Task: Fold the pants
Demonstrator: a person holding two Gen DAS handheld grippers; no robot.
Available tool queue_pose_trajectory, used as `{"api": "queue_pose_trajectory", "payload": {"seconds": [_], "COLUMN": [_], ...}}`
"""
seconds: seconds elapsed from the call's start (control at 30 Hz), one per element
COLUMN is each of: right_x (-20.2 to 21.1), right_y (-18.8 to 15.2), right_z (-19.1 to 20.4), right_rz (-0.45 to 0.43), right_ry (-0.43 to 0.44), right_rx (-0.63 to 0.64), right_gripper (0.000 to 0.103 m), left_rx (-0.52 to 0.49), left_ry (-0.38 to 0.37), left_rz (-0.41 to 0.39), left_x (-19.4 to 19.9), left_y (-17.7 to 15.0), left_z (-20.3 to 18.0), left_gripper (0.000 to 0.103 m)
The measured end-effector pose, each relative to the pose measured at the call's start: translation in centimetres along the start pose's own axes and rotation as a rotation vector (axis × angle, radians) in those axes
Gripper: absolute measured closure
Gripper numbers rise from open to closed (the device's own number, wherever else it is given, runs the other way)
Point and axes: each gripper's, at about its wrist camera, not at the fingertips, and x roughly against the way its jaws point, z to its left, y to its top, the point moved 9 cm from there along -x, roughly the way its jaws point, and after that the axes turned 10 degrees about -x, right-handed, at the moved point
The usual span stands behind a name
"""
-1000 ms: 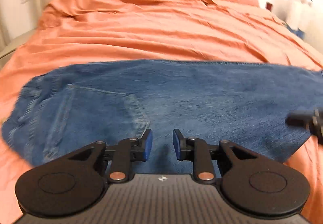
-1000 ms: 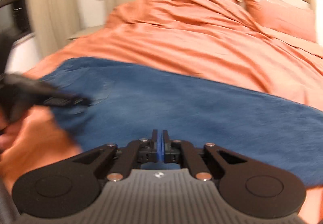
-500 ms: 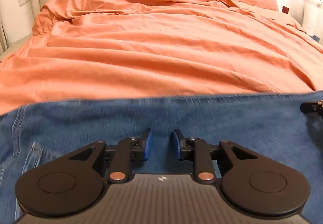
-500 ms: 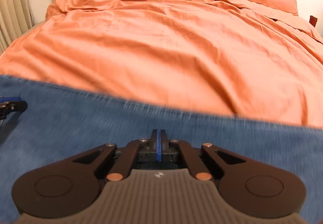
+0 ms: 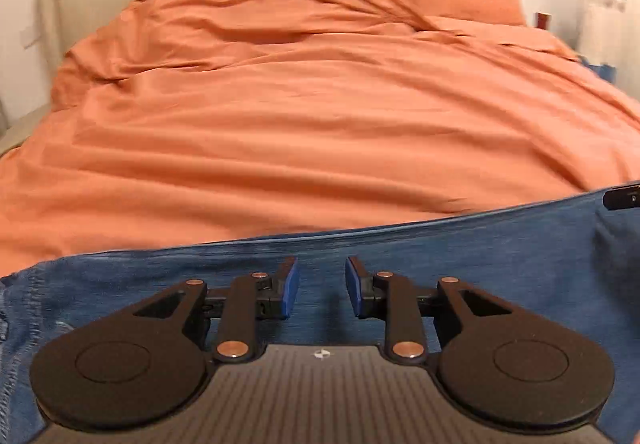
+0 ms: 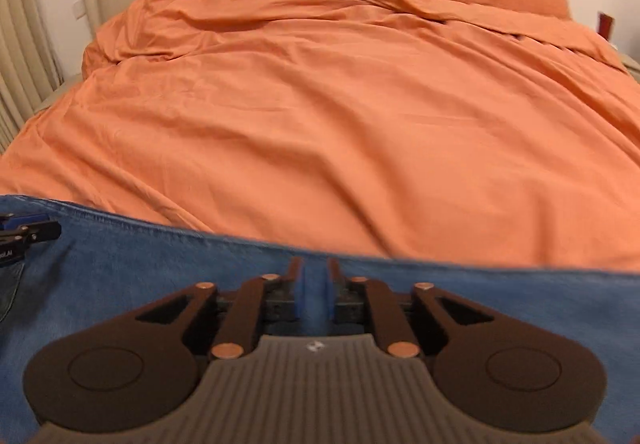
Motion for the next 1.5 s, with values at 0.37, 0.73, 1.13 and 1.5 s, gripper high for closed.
{"api": "queue_pose_trajectory", "payload": {"seconds": [0.37,0.73,1.13,1.5], "right_x": [15.4,17.0,14.2,17.1], "right_y": [-3.2,-9.9,-9.8,-6.5], "right_z": [-23.5,-35.2,-37.8,-35.7], "right_rz": [-0.046,-0.069,-0.14,-0.185], "right_ry": [-0.16,-0.058,0.041,-0.025], "right_rx": [-0.394,-0.823,-0.883,-0.718], "right_gripper": [0.065,0.053,0.086,0.097], "left_rx": [-0.13,-0.155,-0.204,-0.191], "left_ry": [-0.192,-0.269,-0.17,-0.109], "left_rz": [0.007,0.041,0.011,-0.035], "left_x": [0.3,-3.3,-8.8,-5.5], "left_y": [2.8,4.6,7.0,7.4], "left_z": [-14.8,-23.6,-26.3,-24.3], "left_gripper": [0.07,0.07,0.07,0.069]}}
